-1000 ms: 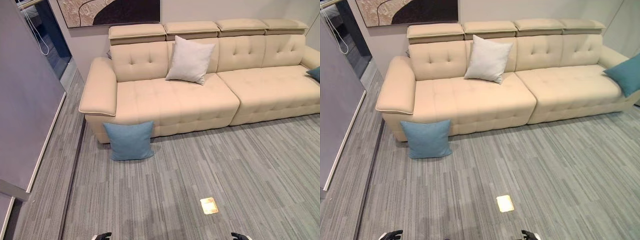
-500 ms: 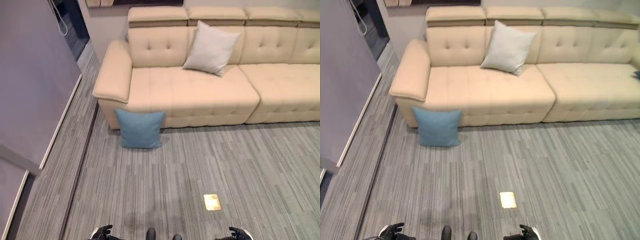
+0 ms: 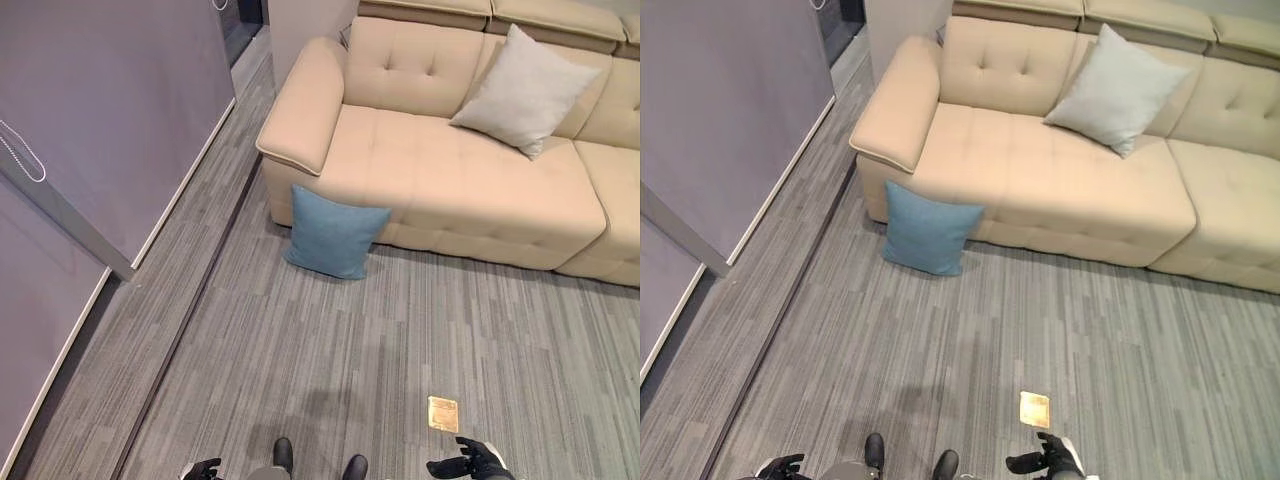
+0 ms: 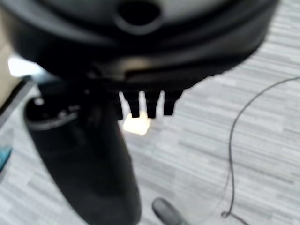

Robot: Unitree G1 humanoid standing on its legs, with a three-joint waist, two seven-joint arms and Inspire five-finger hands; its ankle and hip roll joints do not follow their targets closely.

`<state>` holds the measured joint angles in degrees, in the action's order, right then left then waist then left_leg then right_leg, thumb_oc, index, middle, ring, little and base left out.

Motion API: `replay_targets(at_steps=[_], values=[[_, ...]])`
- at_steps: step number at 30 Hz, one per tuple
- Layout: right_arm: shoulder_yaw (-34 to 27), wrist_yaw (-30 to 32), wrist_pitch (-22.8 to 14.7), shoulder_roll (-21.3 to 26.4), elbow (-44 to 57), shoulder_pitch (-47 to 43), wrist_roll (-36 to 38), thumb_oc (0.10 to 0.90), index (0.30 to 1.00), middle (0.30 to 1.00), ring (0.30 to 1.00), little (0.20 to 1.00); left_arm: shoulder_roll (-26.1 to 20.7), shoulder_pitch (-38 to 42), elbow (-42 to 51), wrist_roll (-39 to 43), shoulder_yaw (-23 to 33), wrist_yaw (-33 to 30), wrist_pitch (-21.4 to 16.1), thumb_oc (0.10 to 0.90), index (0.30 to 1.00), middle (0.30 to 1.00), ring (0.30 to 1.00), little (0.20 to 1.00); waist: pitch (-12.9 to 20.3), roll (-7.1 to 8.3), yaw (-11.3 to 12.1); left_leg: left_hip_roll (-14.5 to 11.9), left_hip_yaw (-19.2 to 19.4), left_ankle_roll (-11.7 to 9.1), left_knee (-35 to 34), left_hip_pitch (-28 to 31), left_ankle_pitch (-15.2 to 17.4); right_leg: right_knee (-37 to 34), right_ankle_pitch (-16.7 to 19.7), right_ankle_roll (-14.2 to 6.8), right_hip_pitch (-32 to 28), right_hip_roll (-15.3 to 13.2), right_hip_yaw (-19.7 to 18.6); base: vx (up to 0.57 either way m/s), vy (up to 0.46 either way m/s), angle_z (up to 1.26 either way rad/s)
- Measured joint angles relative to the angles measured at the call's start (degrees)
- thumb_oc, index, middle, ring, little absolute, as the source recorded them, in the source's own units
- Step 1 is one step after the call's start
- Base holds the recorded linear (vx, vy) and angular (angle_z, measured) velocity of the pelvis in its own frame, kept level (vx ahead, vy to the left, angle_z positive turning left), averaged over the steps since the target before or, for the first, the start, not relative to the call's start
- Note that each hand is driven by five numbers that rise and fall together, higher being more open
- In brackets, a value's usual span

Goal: Pick up all the scattered cushions and arrange them neatly on the sofa.

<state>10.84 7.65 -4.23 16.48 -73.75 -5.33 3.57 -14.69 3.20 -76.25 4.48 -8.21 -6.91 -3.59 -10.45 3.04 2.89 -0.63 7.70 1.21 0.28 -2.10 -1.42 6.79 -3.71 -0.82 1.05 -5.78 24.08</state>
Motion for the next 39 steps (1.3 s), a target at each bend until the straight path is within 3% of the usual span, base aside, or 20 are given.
replay_targets(at_steps=[2, 3, 4, 8, 11, 12, 15, 18, 19, 20, 23, 24, 25, 28, 29, 30, 32, 35, 38, 39], values=[[0.5, 0.0, 0.1, -0.3, 0.2, -0.6, -0.6, 0.800, 0.900, 0.900, 0.900, 0.900, -0.4, 1.2, 0.5, 0.0, 0.0, 0.0, 0.0, 0.800, 0.900, 0.900, 0.900, 0.900, -0.3, 0.35, 0.6, 0.9, -0.1, 1.0, 0.5, -0.2, 0.4, 5.9, -0.9, -0.9, 2.9, -1.8, -1.6, 0.03, 0.074, 0.05], [2.0, -0.1, 0.4, -0.4, 0.4, -1.3, -0.8, 0.800, 0.900, 0.900, 0.900, 0.900, -0.9, 2.5, 0.5, 0.1, 0.0, 0.0, -0.1, 0.800, 0.900, 0.900, 0.900, 0.900, -0.7, 0.23, 0.6, 0.9, -0.4, 1.8, 0.6, -0.1, 0.5, 13.8, -1.7, -1.4, 6.5, -3.7, -3.1, 0.12, 0.051, 0.14], [2.3, -0.1, 0.4, -0.7, 0.5, -1.1, -0.9, 0.800, 0.900, 0.900, 0.900, 0.900, -1.5, 3.1, 0.9, 0.1, 0.2, -0.1, -0.1, 0.800, 0.900, 0.900, 0.900, 0.900, -0.7, 0.44, 0.4, 1.1, -1.2, 2.4, 0.8, 0.1, 0.9, 16.2, -3.1, -3.1, 7.9, -3.5, -5.1, 0.17, 0.052, 0.22], [2.3, -0.1, 0.3, -2.1, 1.2, -1.4, -0.9, 0.800, 0.900, 0.900, 0.900, 0.900, -2.8, 4.1, 0.8, 0.1, 0.2, -0.4, -0.4, 0.800, 0.900, 0.900, 0.900, 0.900, -1.1, 1.23, -1.3, 2.2, -4.5, 2.7, -3.0, 3.3, 0.1, 15.4, -4.8, -4.9, 10.5, 3.3, -20.3, 0.11, -0.017, 0.42], [2.3, 0.0, 0.3, -2.2, 1.9, -0.9, -0.8, 0.800, 0.900, 0.900, 0.900, 0.900, -2.1, 3.8, 0.7, 0.1, -0.6, -0.2, -0.8, 0.800, 0.900, 0.900, 0.900, 0.900, -0.9, 2.01, -1.6, 3.8, -6.6, 2.6, -4.8, 4.5, -0.5, 8.1, -1.9, -1.9, 11.9, 5.5, -19.9, 0.20, -0.158, 0.57], [2.2, -0.1, 0.4, -2.2, 0.7, 0.3, -0.6, 0.800, 0.900, 0.900, 0.900, 0.900, -0.8, 3.4, 0.6, 0.1, -0.6, -0.1, -1.0, 0.800, 0.900, 0.900, 0.900, 0.900, -0.6, 0.83, -2.0, 3.2, -9.9, 1.7, -4.7, 4.8, 0.0, 2.3, 1.9, 1.7, 8.2, 6.2, -17.4, 0.22, -0.201, 0.88], [2.1, -1.0, 0.6, -2.2, -0.3, 1.6, -0.2, 0.800, 0.900, 0.900, 0.900, 0.900, -0.6, 2.0, 0.3, 1.2, -0.5, 0.0, -1.1, 0.800, 0.900, 0.900, 0.900, 0.900, -0.5, 0.50, -1.8, 2.7, -11.8, -1.5, 1.8, 2.1, 2.4, -3.3, 3.3, 3.5, 3.6, 6.8, -14.3, 0.08, -0.133, 0.74], [2.0, -1.0, 0.4, -1.5, -0.4, 0.0, 0.2, 0.800, 0.900, 0.900, 0.900, 0.900, -0.4, 2.4, 0.1, 1.6, 0.2, 0.0, -1.1, 0.800, 0.900, 0.900, 0.900, 0.900, -1.6, 2.95, -0.6, 4.2, -8.1, -4.5, 25.8, -10.4, 3.4, -6.5, 4.3, 5.6, 1.5, 5.1, -13.3, 0.07, -0.069, 0.38], [2.0, -0.9, -0.2, -1.2, -0.3, -0.2, 0.3, 0.800, 0.900, 0.900, 0.900, 0.900, -0.5, 1.8, -0.1, 2.3, 1.2, -0.2, -1.1, 0.800, 0.900, 0.900, 0.900, 0.900, -1.9, 2.95, -1.0, 0.1, -3.1, -4.5, 31.3, -15.1, 4.3, -9.2, 3.7, 7.4, -1.6, 6.2, -11.1, 0.32, -0.030, 0.39], [2.1, -1.0, -0.1, -1.3, -0.5, -0.2, 0.3, 0.800, 0.900, 0.900, 0.900, 0.900, -1.2, 2.3, 0.5, 2.3, 1.3, -0.4, -1.1, 0.800, 0.900, 0.900, 0.900, 0.900, -2.3, 2.91, -0.5, -2.5, -2.0, -4.5, 30.1, -17.0, 4.2, -9.3, 2.5, 8.3, -2.6, 7.6, -10.8, 0.36, 0.009, 0.55], [2.3, -0.9, 0.4, -1.4, -3.8, -1.8, 0.5, 0.800, 0.900, 0.900, 0.900, 0.900, -1.8, 2.7, 0.6, 2.1, -0.8, -0.3, -1.1, 0.800, 0.900, 0.900, 0.900, 0.900, -2.5, 3.58, 0.1, -1.2, -2.3, -6.8, 6.7, -17.4, 2.0, -12.1, 0.7, 5.2, -6.1, 8.9, -12.4, 0.40, 0.111, 0.25], [2.2, -1.0, 1.0, -1.4, -4.7, -2.4, 0.5, 0.800, 0.900, 0.900, 0.900, 0.900, -1.7, 2.5, 0.6, 2.1, -0.6, -0.2, -1.0, 0.800, 0.900, 0.900, 0.900, 0.900, -2.7, 3.32, 0.8, -1.1, -2.9, -7.0, 3.1, -18.2, 0.2, -12.1, 0.2, 4.7, -6.7, 9.5, -13.7, 0.29, 0.147, -0.65], [2.1, -1.0, 1.1, -1.3, -4.7, -2.2, 0.5, 0.800, 0.900, 0.900, 0.900, 0.900, -1.6, 1.6, 0.5, 2.1, -0.5, 0.0, -0.8, 0.800, 0.900, 0.900, 0.900, 0.900, -2.7, 3.04, 1.9, -1.2, -3.6, -5.3, 1.3, -18.2, -0.6, -12.1, -0.2, 4.2, -7.8, 10.0, -15.0, 0.38, 0.201, -0.86], [2.2, -1.0, 0.3, -1.6, -4.3, 0.6, 0.5, 0.800, 0.900, 0.900, 0.900, 0.900, -0.8, -0.2, -0.3, 2.1, -0.5, 0.1, 0.5, 0.800, 0.900, 0.900, 0.900, 0.900, 0.1, 4.70, -0.3, 3.2, -2.6, -0.8, 6.8, -15.4, -2.0, -11.6, -3.7, 0.7, -12.3, 7.7, -15.7, 0.29, 0.187, -0.41], [2.2, -1.0, 0.6, -1.0, -4.6, 0.9, 0.5, 0.800, 0.900, 0.900, 0.900, 0.900, 0.2, -1.3, -0.2, 2.1, -0.3, 0.1, 0.3, 0.800, 0.900, 0.900, 0.900, 0.900, 1.8, 2.95, -0.2, 3.1, -2.3, 1.5, 5.0, -11.7, -2.0, -7.8, -4.3, -0.1, -12.0, 8.5, -16.7, 0.16, 0.138, -0.51], [2.4, -0.9, 1.0, -1.5, -4.4, 1.1, 0.5, 0.800, 0.900, 0.900, 0.900, 0.900, 0.2, -1.3, -0.4, 1.8, -0.6, 0.0, 0.3, 0.800, 0.900, 0.900, 0.900, 0.900, 1.9, 2.45, -0.8, 2.7, -2.3, 3.5, 2.1, -8.3, -5.1, -1.7, -5.6, -1.3, -10.7, 8.3, -16.5, 0.14, 0.138, -0.63], [3.0, -1.0, 0.9, -2.1, -2.1, 2.4, 0.4, 0.800, 0.900, 0.900, 0.900, 0.900, -0.6, -0.7, -0.2, 1.0, -0.8, 0.1, 0.2, 0.800, 0.900, 0.900, 0.900, 0.900, 3.2, 2.35, -1.4, 3.0, -2.3, 5.0, 0.8, -5.6, -3.9, 10.0, -8.8, -2.8, -5.9, 6.0, -16.5, 0.21, 0.214, -0.28], [3.3, -1.1, 1.3, -2.2, 0.1, 2.3, 0.2, 0.800, 0.900, 0.900, 0.900, 0.900, -1.2, 2.2, 0.2, 1.0, -1.2, -0.1, 0.0, 0.800, 0.900, 0.900, 0.900, 0.900, 3.2, 2.41, -2.3, 5.4, -1.0, 6.7, -0.5, -2.1, -2.3, 33.6, -8.3, -4.9, 4.5, -0.3, -16.7, 0.15, 0.135, -0.11], [3.5, -0.5, 0.9, -1.4, 2.3, 1.3, -0.4, 0.800, 0.900, 0.900, 0.900, 0.900, -1.6, 4.4, 1.0, 1.0, -1.3, -0.1, -1.2, 0.800, 0.900, 0.900, 0.900, 0.900, 2.3, 0.29, -2.4, 5.8, -0.3, 7.3, -1.0, 2.5, 0.9, 36.8, -8.3, -5.4, 11.3, -3.2, -15.7, 0.27, 0.041, -0.24], [3.9, -0.6, 0.9, -0.7, 2.2, 0.4, -0.6, 0.800, 0.900, 0.900, 0.900, 0.900, -1.9, 4.1, 1.7, 1.0, -1.3, -0.1, -1.2, 0.800, 0.900, 0.900, 0.900, 0.900, 2.0, -0.63, -2.2, 5.4, 0.3, 6.2, -2.3, 5.2, 1.5, 28.5, -9.0, -5.5, 12.2, -2.6, -13.7, 0.26, -0.059, -0.15]])
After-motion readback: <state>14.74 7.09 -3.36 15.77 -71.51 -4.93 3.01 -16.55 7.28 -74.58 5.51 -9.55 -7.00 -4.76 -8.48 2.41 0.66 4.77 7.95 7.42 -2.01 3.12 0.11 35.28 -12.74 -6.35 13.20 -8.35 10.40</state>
